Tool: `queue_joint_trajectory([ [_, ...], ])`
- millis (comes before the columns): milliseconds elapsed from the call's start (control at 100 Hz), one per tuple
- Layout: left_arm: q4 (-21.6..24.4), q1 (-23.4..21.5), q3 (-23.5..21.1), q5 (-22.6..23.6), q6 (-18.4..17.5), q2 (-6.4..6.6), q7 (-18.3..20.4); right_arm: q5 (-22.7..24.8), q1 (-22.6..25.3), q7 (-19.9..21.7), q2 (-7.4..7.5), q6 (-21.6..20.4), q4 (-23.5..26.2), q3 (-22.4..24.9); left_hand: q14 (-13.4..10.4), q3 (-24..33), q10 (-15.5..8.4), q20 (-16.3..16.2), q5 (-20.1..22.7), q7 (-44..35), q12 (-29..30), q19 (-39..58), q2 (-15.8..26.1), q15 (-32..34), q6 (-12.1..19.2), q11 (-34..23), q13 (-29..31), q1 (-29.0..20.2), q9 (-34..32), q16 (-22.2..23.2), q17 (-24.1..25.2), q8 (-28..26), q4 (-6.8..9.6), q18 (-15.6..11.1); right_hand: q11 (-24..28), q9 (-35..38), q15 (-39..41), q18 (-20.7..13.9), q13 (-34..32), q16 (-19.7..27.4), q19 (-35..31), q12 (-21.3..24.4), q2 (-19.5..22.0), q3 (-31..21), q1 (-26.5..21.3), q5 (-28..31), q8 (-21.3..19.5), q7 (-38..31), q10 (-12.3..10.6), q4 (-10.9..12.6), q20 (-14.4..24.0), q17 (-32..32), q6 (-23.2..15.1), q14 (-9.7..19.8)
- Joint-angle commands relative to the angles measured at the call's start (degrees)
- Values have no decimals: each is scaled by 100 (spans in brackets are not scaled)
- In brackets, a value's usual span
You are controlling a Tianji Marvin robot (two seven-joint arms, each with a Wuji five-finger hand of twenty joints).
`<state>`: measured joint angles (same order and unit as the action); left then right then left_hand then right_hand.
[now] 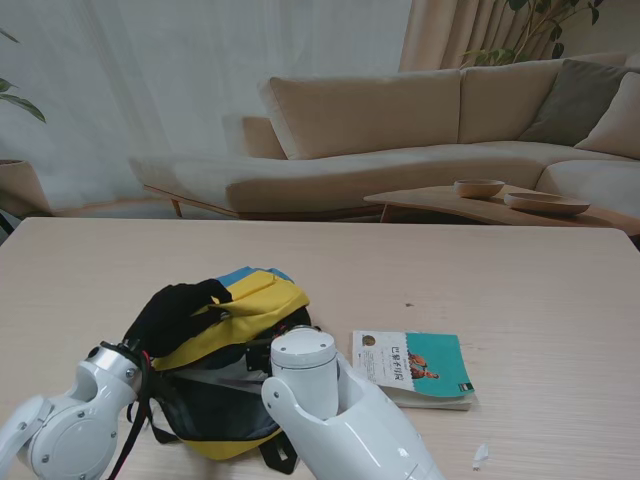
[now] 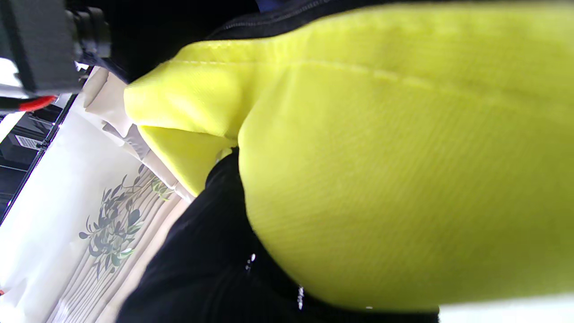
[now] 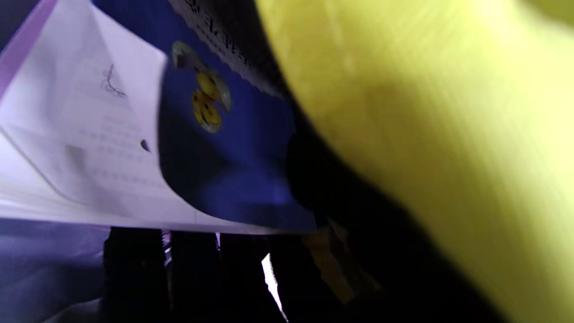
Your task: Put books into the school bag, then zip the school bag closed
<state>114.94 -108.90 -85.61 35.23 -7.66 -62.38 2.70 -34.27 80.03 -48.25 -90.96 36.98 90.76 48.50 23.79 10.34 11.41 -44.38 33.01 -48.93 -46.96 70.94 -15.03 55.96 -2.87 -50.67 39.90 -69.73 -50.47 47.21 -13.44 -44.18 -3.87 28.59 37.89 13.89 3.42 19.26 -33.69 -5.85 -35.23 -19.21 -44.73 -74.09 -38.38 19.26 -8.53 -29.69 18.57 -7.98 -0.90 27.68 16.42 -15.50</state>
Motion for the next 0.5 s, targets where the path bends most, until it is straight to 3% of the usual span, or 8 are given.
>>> queue_joint_trajectory([
  [0,17,9,-23,-29,34,-33,90,118,129,141,71,11,156,51,144,65,-91,-112,103,-793,4,212,287,102,210,-227,29,-424,-88,101,62,-421,76,159,68,-179,-233,-81,314,180,87,76,-87,-10,271,-160,98,-23,9,130,-99,-2,9,-141],
  [490,-143,173,9,-117,104,-37,104,211,954,818,617,24,1340,501,141,77,-93,-114,103,-806,7,213,283,105,202,-238,29,-424,-87,101,60,-431,73,154,58,-214,-240,-73,388,190,348,103,247,95,204,-137,160,21,0,136,-70,-123,62,-129],
])
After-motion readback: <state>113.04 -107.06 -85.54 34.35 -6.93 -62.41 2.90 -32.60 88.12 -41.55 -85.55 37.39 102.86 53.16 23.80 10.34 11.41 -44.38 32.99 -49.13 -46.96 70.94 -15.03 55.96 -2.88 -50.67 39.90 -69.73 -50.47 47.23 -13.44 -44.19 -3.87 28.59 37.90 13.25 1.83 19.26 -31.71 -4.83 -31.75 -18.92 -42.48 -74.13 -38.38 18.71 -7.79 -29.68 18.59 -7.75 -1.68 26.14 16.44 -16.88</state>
